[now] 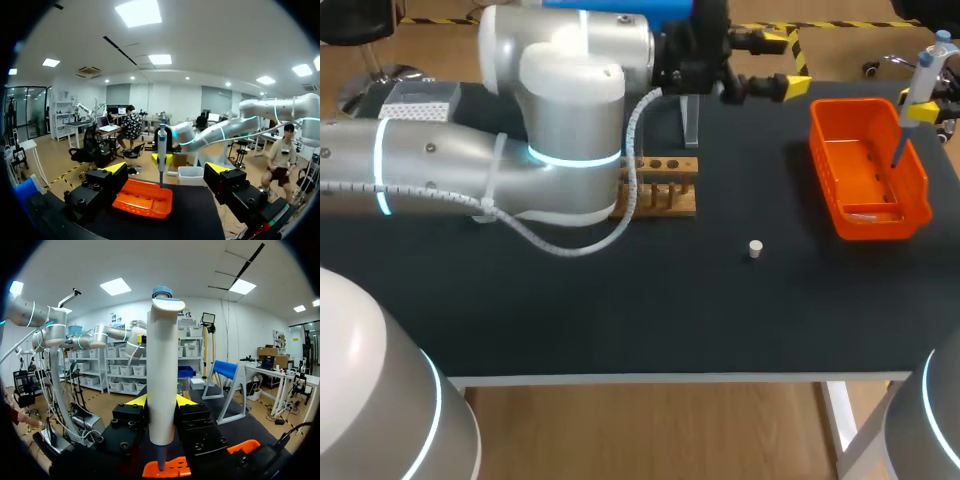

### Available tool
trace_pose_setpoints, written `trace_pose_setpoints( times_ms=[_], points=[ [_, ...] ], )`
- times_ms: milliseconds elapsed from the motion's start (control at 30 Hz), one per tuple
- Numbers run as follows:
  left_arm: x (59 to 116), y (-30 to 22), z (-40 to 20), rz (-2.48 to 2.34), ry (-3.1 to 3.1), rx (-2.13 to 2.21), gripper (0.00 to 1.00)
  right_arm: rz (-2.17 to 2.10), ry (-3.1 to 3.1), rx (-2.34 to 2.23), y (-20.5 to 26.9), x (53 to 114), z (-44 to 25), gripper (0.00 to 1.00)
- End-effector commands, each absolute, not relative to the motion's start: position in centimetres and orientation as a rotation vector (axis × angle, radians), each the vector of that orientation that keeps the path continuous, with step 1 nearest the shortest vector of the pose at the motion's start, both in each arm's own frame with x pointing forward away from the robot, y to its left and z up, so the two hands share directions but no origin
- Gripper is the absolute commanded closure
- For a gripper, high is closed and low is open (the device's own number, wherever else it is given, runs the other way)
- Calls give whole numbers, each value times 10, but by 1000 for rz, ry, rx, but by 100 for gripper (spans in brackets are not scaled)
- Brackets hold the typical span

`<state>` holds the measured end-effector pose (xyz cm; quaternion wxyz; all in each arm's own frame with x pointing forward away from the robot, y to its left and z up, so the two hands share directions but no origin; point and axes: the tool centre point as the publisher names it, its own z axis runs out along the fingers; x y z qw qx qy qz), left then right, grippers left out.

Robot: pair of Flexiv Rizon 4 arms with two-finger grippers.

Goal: Invert the test tube, pick up the pipette, mount the tip to pipette, aspirate from beaker and dispense into the tube, eject the tip, return the pipette, and cap with the stopper.

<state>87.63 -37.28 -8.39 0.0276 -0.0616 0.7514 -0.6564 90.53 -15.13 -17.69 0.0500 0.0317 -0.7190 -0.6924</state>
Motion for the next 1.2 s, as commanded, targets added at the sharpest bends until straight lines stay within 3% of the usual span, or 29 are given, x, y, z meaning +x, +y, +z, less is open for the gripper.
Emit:
trace_pose_setpoints(
  times_ms=[33, 800, 1200],
  points=[
    [858, -324, -80, -1989, 2285, -170, 0, -2104, -2192, 99, -152, 905, -176, 100],
    [839, -184, -110, -2015, 2205, -222, 0, -2104, -2192, 99, -152, 905, -176, 100],
    [841, -165, -114, -2036, 2190, -204, 0, -2104, -2192, 99, -152, 905, -176, 100]
  ],
)
